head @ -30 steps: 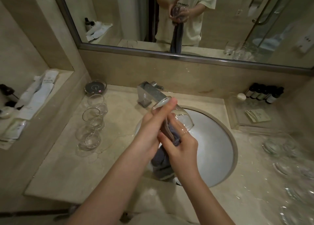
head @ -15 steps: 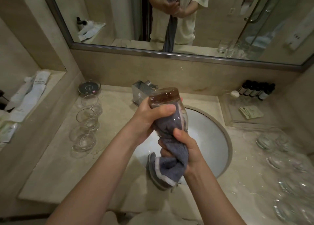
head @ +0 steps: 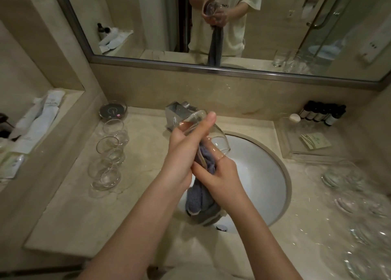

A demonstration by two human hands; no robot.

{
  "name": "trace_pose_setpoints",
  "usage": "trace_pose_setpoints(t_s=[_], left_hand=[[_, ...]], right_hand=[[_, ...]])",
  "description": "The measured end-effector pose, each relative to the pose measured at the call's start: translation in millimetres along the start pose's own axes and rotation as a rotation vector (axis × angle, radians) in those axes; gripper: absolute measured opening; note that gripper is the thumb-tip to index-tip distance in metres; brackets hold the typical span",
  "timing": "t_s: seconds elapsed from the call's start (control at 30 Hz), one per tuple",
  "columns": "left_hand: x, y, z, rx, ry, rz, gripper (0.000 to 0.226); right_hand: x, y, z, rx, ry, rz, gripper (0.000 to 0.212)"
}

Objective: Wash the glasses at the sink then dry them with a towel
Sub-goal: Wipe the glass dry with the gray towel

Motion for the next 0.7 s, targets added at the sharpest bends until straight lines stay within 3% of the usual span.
trace_pose_setpoints(t_s=[0.1,0.2,0.3,0.4,0.53,0.6,0.7], left_hand=[[-3,3,4,-0.01,-0.017,-0.067,0.048],[-10,4,10,0.014,-0.054,-0.075,0.052],[-14,5,16,0.023,-0.192,-0.111,0.041],[-18,2,19,0.023,-0.436,-0.07,0.058],[-18,4,13,-0.131,-0.733,-0.02,0.053],[-20,4,10,-0.206,-0.738,0.007,0.059],[-24,4,13,-0.225,-0.584,0.042,0.074]], right_hand=[[-7,-4,2,0.04,-0.032,-0.018,0.03],[-12,-4,4,-0.068,-0.11,-0.074,0.038],[-12,-3,3,-0.363,-0.151,-0.127,0.046],[-8,-6,0,-0.737,-0.122,-0.203,0.049],[12,1,-17,-1.28,-0.062,-0.493,0.081],[16,6,-22,-1.329,-0.047,-0.505,0.079],[13,6,-16,-1.208,0.029,-0.445,0.077]])
Point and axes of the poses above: each hand's wrist, its own x-axis away from the middle knuckle, its own z-axis out of the back of the hand, y = z × x, the point moved 4 cm from there along -x, towards the middle knuckle, and after that the axes turned 14 degrees about z, right-handed, at the moved point
